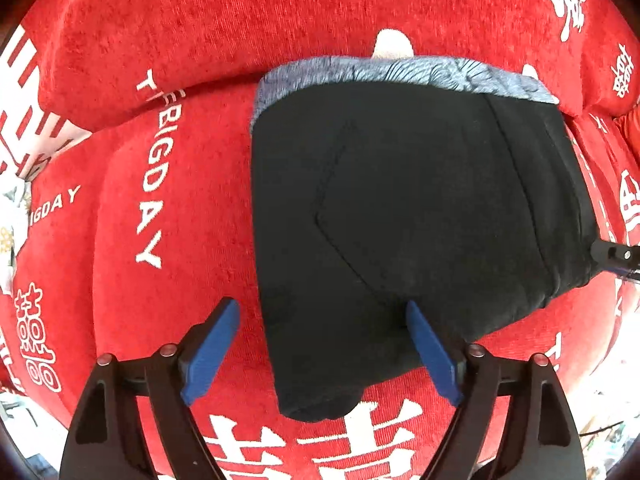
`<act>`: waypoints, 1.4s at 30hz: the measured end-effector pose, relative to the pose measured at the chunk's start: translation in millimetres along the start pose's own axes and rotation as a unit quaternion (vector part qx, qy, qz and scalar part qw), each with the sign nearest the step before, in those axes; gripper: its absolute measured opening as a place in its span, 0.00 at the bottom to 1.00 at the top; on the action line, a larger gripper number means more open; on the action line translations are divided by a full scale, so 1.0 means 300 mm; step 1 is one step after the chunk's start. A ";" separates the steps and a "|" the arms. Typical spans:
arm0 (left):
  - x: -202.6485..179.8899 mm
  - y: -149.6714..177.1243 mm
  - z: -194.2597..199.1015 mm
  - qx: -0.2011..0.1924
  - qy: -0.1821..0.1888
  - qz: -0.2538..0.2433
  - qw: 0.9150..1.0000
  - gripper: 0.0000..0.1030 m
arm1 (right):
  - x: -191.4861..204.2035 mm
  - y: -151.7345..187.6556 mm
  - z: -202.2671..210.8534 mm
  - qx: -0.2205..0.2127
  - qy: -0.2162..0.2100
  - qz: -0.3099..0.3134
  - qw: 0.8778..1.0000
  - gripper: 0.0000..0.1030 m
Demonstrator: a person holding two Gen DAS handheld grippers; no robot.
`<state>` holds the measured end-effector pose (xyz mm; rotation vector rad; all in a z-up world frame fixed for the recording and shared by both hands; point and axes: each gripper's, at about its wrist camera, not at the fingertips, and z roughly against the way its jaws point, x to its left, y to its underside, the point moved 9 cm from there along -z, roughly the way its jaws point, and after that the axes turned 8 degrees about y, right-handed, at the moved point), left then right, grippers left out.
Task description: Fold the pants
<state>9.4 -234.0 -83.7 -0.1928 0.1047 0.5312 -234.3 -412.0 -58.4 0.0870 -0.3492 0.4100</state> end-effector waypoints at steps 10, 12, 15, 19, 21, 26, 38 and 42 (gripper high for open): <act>0.118 -0.249 0.040 -0.048 0.026 0.077 0.996 1.00 | 0.127 -0.321 0.049 -0.062 -0.022 0.030 0.997 0.48; 0.143 -0.275 0.012 -0.043 0.038 0.100 0.993 1.00 | 0.115 -0.366 -0.008 -0.036 -0.032 0.019 0.999 0.48; 0.153 -0.271 -0.020 -0.035 0.029 0.093 0.995 1.00 | 0.118 -0.374 -0.056 -0.012 -0.029 0.023 0.999 0.13; 0.115 -0.208 -0.078 -0.014 0.036 0.089 0.995 1.00 | 0.105 -0.332 -0.092 -0.007 0.033 0.076 0.997 0.11; 0.106 -0.190 -0.079 -0.014 0.039 0.095 0.995 1.00 | 0.097 -0.334 -0.093 -0.007 0.022 0.054 0.998 0.11; 0.079 -0.176 -0.059 -0.004 0.030 0.085 0.996 1.00 | 0.079 -0.298 -0.051 -0.023 0.058 0.048 0.997 0.11; 0.005 -0.050 -0.008 0.035 0.015 0.067 0.997 1.00 | 0.179 -0.040 0.023 -0.039 0.102 0.082 0.991 0.51; -0.014 -0.013 -0.027 0.052 0.029 0.066 0.996 1.00 | 0.172 0.004 -0.047 -0.020 0.135 0.084 0.987 0.54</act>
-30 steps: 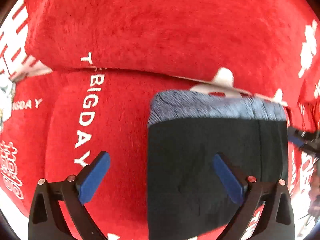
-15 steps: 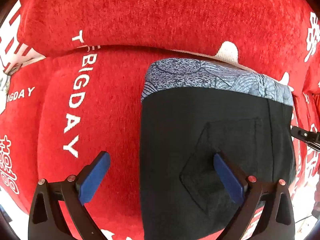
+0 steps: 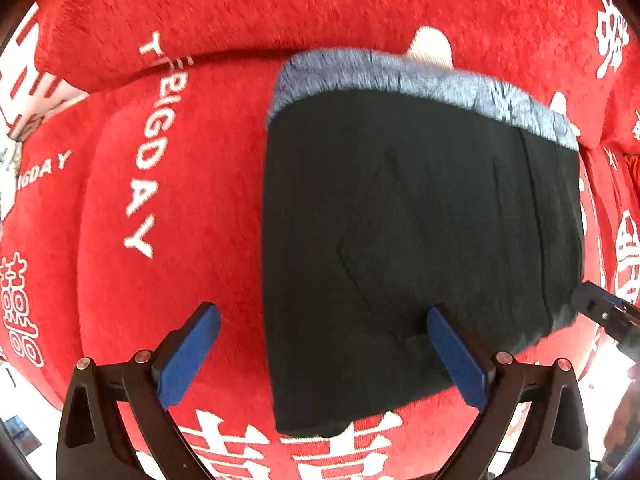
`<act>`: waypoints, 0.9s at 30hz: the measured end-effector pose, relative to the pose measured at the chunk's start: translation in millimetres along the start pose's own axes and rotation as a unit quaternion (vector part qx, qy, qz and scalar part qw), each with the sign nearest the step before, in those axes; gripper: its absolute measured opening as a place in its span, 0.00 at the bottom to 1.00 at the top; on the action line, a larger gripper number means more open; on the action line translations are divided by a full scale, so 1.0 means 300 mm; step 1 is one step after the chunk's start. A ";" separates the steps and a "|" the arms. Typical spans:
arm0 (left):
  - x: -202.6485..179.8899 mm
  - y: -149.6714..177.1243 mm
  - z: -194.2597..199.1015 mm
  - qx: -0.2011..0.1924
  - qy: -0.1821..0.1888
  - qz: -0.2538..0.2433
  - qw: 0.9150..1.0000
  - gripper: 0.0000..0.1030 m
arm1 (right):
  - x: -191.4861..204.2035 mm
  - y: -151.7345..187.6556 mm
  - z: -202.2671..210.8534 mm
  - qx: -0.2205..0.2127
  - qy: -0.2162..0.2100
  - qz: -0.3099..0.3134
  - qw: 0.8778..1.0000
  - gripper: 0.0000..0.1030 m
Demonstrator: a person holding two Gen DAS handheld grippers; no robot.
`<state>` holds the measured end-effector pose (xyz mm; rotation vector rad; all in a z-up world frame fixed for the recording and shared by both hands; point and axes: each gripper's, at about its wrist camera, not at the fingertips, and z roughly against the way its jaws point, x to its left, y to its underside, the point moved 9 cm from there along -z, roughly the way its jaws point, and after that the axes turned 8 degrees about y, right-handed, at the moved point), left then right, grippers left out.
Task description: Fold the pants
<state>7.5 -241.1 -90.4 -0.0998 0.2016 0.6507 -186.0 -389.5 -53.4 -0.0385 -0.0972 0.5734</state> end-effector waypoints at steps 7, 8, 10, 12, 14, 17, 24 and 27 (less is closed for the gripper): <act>-0.005 0.022 -0.012 0.009 0.010 0.004 1.000 1.00 | -0.014 0.023 -0.019 0.010 -0.001 -0.015 1.000 0.63; -0.008 0.026 -0.011 0.009 0.011 0.004 1.000 1.00 | -0.017 0.024 -0.020 0.011 -0.002 -0.016 1.000 0.64; 0.006 0.023 -0.016 0.009 0.012 0.003 1.000 1.00 | -0.030 0.028 -0.023 0.012 -0.004 -0.018 1.000 0.65; 0.007 0.023 -0.016 0.009 0.013 0.003 1.000 1.00 | -0.034 0.033 -0.027 0.014 -0.004 -0.015 1.000 0.67; 0.031 0.004 -0.030 0.010 0.016 0.005 1.000 1.00 | -0.031 0.036 -0.031 0.015 -0.005 -0.013 1.000 0.69; 0.020 0.009 -0.034 0.011 0.018 0.006 1.000 1.00 | -0.024 0.036 -0.036 0.016 -0.005 -0.011 1.000 0.72; 0.015 0.004 -0.041 0.012 0.015 0.002 1.000 1.00 | -0.028 0.034 -0.041 0.019 -0.015 -0.014 1.000 0.75; 0.007 0.002 -0.046 0.014 0.015 0.003 1.000 1.00 | -0.026 0.022 -0.043 0.019 -0.018 -0.017 1.000 0.75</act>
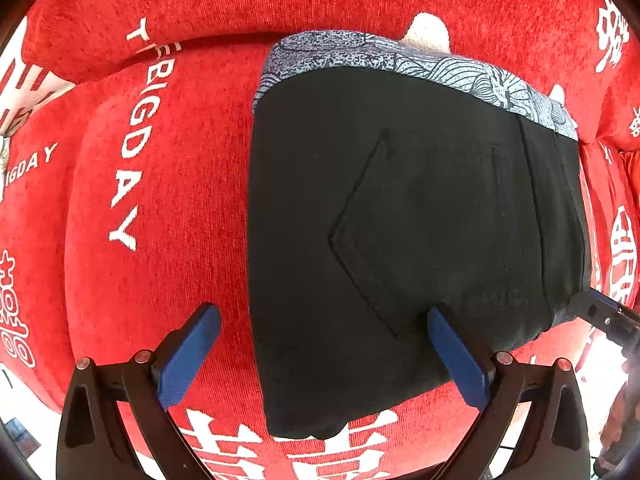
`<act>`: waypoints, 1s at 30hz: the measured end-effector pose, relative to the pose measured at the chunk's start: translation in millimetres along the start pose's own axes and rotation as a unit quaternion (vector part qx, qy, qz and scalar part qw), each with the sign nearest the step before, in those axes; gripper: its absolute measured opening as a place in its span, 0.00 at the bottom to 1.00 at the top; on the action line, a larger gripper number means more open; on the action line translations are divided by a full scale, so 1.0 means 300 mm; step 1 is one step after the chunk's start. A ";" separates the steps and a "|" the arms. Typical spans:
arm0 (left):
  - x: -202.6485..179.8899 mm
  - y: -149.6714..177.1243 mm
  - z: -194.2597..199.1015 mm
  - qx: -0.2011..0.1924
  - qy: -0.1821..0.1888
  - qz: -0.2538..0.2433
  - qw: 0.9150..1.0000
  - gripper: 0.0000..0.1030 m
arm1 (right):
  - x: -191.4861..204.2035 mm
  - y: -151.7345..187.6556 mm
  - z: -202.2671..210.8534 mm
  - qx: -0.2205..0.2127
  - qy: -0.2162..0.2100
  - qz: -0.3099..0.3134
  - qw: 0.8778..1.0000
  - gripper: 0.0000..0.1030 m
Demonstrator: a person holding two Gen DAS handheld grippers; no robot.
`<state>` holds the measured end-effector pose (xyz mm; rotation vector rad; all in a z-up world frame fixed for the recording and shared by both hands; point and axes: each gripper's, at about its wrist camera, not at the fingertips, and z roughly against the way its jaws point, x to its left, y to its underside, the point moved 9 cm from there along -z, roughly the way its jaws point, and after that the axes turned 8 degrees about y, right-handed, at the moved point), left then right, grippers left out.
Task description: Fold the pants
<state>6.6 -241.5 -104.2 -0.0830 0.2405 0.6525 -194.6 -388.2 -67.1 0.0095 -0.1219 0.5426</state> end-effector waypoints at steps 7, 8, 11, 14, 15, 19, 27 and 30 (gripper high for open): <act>-0.014 -0.003 -0.004 0.001 -0.001 -0.002 1.000 1.00 | -0.025 -0.035 -0.002 0.002 -0.013 -0.011 1.000 0.76; -0.017 -0.004 -0.006 0.002 0.000 -0.001 1.000 1.00 | -0.026 -0.038 -0.003 0.003 -0.015 -0.010 1.000 0.76; -0.022 -0.009 -0.009 0.005 0.005 0.000 1.000 1.00 | -0.031 -0.048 -0.004 0.006 -0.018 -0.004 1.000 0.77; -0.022 -0.021 -0.017 0.009 0.014 0.006 1.000 1.00 | -0.029 -0.063 -0.006 0.008 -0.020 0.002 1.000 0.77; -0.021 -0.024 -0.019 0.010 0.015 0.007 1.000 1.00 | -0.028 -0.063 -0.008 0.009 -0.021 0.003 1.000 0.77; -0.015 -0.043 -0.021 0.010 0.023 0.005 1.000 1.00 | -0.007 -0.067 -0.023 0.012 -0.029 0.002 0.999 0.77; 0.046 -0.145 -0.002 -0.007 0.078 0.031 0.996 1.00 | -0.021 -0.128 -0.030 0.012 -0.080 -0.006 0.997 0.77; 0.087 -0.192 0.000 -0.011 0.083 0.035 0.996 1.00 | -0.037 -0.152 -0.046 0.016 -0.097 -0.017 0.995 0.77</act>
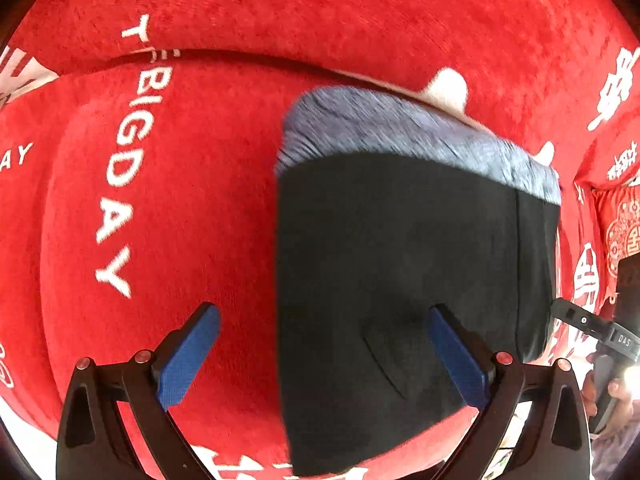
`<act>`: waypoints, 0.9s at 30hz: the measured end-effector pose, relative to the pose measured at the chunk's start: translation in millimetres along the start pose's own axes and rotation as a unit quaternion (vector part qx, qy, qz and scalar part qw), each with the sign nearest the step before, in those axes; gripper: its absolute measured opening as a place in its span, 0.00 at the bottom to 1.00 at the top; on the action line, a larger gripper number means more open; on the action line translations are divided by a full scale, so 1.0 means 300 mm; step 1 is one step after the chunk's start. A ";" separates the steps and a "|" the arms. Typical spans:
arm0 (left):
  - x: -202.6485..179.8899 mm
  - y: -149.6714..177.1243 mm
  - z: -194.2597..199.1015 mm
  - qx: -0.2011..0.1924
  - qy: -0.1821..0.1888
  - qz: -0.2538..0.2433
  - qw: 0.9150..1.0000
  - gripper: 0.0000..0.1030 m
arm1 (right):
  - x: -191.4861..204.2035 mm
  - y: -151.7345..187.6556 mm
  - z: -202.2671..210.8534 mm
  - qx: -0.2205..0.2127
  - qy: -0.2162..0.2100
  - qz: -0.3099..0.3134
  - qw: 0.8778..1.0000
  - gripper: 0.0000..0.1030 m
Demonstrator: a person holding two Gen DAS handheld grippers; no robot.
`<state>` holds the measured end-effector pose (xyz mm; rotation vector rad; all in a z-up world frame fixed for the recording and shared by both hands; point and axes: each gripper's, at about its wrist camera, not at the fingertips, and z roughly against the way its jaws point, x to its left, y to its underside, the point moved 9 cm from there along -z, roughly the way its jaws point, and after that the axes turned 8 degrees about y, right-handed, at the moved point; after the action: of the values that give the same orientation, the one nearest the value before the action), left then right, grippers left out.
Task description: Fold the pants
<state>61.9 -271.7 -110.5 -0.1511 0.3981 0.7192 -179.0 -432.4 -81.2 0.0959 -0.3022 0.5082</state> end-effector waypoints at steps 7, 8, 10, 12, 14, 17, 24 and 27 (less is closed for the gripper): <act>0.011 -0.057 -0.062 0.030 0.095 -0.003 0.995 1.00 | -0.025 -0.070 -0.030 0.012 -0.063 -0.003 0.998 0.77; 0.002 -0.062 -0.081 0.033 0.101 -0.010 0.994 1.00 | -0.024 -0.079 -0.042 0.019 -0.078 -0.004 0.997 0.77; -0.020 -0.057 -0.105 0.034 0.109 -0.020 0.993 1.00 | -0.022 -0.101 -0.064 0.031 -0.110 -0.004 0.993 0.78; -0.043 -0.068 -0.134 0.033 0.115 -0.027 0.992 1.00 | -0.020 -0.117 -0.085 0.038 -0.125 -0.002 0.991 0.78; -0.048 -0.074 -0.148 0.027 0.108 -0.025 0.993 1.00 | -0.020 -0.133 -0.109 0.047 -0.136 -0.005 0.990 0.78; -0.058 -0.077 -0.144 0.022 0.105 -0.019 0.994 1.00 | -0.017 -0.131 -0.121 0.050 -0.141 -0.023 0.989 0.77; -0.124 -0.061 -0.092 -0.007 0.099 -0.041 0.994 0.73 | 0.001 -0.114 -0.076 0.041 -0.151 -0.032 0.987 0.50; -0.129 -0.042 -0.053 -0.018 0.099 -0.044 0.994 0.65 | 0.002 -0.106 -0.044 0.033 -0.159 -0.041 0.986 0.45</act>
<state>39.2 -309.1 -109.2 -0.2738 0.5642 0.6264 -159.6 -457.7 -94.1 0.2545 -0.5922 0.4203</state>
